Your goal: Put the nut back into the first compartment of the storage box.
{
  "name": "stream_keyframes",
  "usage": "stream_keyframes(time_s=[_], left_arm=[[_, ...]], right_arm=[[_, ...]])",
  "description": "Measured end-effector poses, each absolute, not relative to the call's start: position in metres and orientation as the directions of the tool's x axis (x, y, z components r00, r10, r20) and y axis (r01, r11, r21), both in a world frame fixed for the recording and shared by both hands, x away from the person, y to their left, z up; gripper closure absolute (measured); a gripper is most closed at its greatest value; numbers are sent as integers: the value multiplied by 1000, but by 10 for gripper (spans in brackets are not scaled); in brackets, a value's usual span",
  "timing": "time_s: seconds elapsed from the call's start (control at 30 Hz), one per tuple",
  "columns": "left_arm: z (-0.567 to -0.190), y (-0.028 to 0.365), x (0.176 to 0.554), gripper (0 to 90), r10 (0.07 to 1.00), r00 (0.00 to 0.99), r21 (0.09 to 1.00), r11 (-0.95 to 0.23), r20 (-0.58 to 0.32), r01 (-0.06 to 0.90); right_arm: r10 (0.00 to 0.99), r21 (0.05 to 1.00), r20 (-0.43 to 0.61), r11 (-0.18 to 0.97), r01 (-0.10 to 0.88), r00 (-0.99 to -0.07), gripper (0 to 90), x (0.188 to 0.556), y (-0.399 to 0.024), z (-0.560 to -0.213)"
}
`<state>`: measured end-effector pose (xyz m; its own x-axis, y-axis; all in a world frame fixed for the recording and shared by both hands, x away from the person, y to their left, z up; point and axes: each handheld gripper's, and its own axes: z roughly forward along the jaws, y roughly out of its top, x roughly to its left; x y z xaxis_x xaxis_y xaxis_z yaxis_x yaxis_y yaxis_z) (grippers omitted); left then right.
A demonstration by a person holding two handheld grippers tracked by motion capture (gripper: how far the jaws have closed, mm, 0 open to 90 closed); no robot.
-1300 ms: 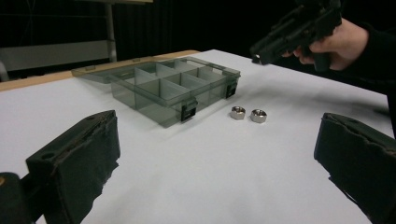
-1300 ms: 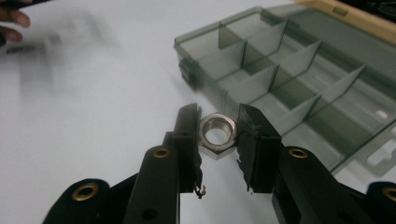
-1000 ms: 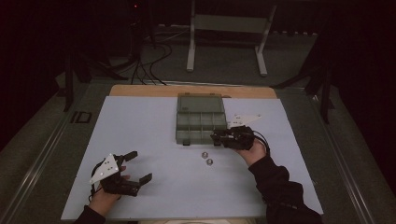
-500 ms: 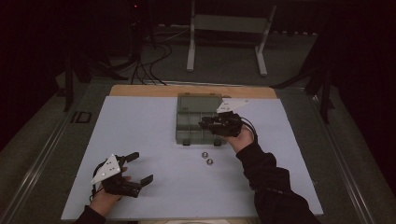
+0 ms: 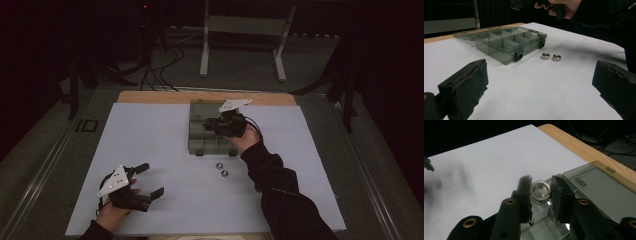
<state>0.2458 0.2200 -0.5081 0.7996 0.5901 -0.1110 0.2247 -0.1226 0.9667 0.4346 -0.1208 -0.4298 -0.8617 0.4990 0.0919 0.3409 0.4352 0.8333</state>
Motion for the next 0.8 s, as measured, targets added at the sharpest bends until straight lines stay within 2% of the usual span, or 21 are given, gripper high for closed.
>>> stream_keyframes(time_s=[0.8], left_arm=[[-509,221,246,10,586,802,967,-117,-118,228]], right_arm=[[558,810,109,430,399,-823,702,478,-99,-454]])
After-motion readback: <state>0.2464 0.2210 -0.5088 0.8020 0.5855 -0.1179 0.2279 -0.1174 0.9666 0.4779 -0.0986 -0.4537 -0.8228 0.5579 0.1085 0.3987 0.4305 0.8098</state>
